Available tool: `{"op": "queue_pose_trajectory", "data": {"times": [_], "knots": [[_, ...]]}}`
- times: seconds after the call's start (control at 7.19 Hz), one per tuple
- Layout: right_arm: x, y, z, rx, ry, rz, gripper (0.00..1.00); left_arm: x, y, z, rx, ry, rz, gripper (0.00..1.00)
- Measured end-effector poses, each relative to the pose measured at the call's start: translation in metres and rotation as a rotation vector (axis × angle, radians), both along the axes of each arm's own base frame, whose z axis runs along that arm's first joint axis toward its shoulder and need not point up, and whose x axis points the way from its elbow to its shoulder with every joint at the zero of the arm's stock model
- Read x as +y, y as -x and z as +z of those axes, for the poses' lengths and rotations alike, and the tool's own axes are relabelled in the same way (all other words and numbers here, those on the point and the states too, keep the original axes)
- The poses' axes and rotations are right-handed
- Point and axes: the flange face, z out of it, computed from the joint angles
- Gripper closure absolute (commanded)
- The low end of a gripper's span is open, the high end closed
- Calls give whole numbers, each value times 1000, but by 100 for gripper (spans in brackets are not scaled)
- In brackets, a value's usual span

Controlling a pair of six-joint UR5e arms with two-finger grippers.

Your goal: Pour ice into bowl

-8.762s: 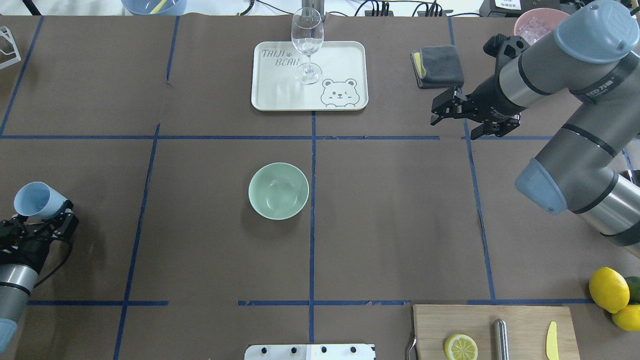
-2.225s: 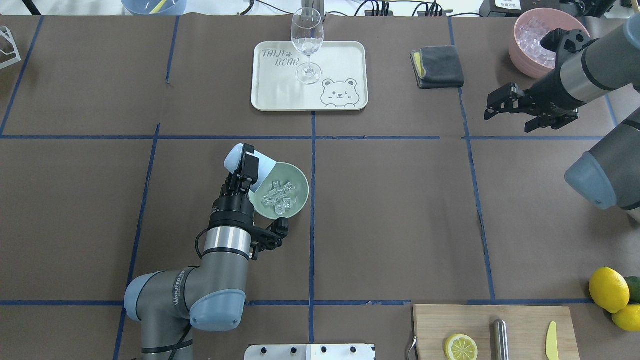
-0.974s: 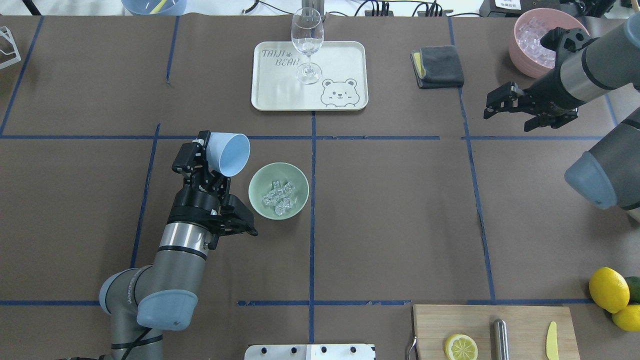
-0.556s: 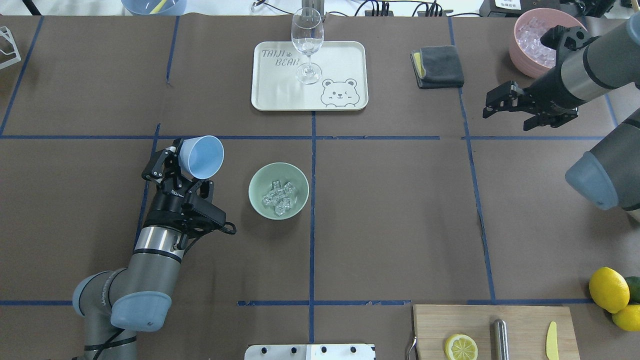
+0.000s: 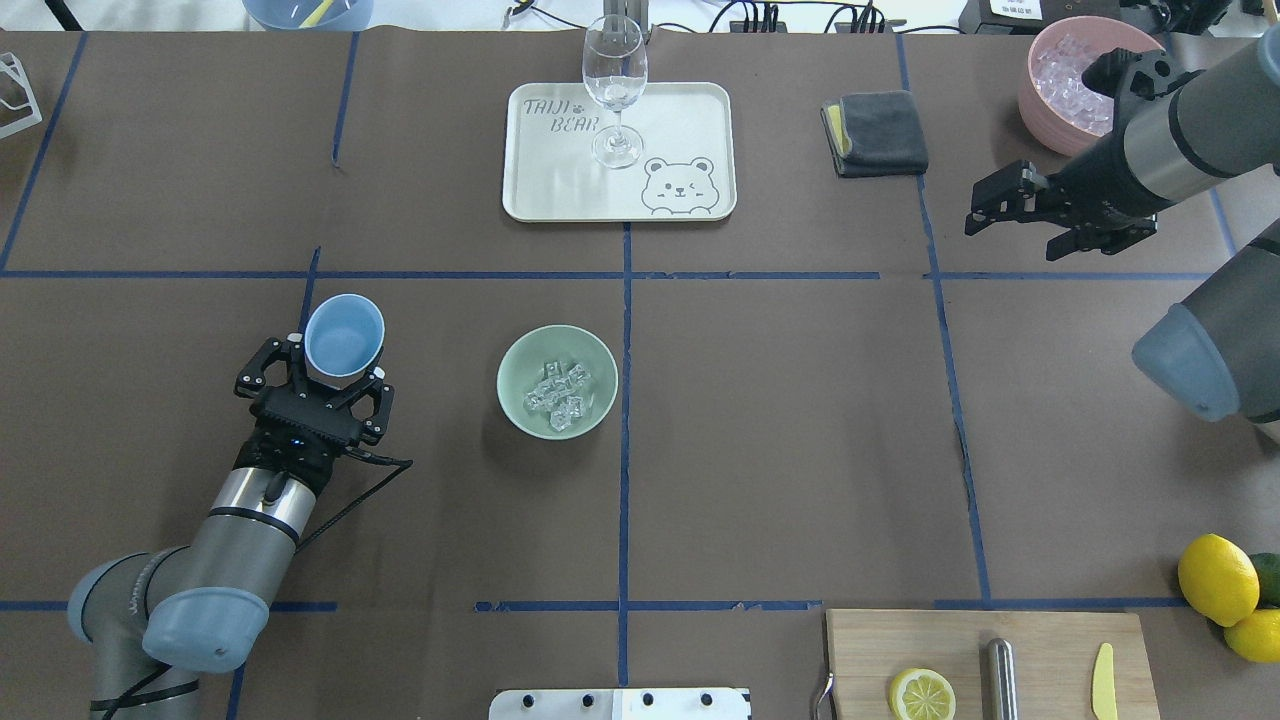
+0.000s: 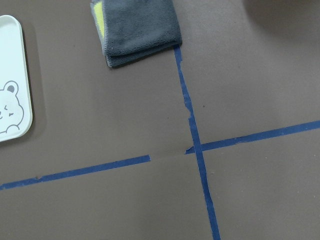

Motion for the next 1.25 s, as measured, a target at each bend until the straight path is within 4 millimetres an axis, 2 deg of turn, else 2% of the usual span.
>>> {"op": "queue_pose_trajectory", "data": {"times": [0.28, 0.56, 0.83, 1.25], "knots": [[0, 0, 0, 0, 0, -1, 0, 7, 30, 40, 196, 75, -12, 100], [0, 0, 0, -1, 1, -1, 0, 18, 80, 92, 343, 135, -34, 100], [0, 1, 0, 1, 1, 2, 0, 24, 104, 130, 398, 190, -37, 100], [0, 1, -2, 2, -4, 5, 0, 33, 124, 178, 423, 303, -13, 100]]}}
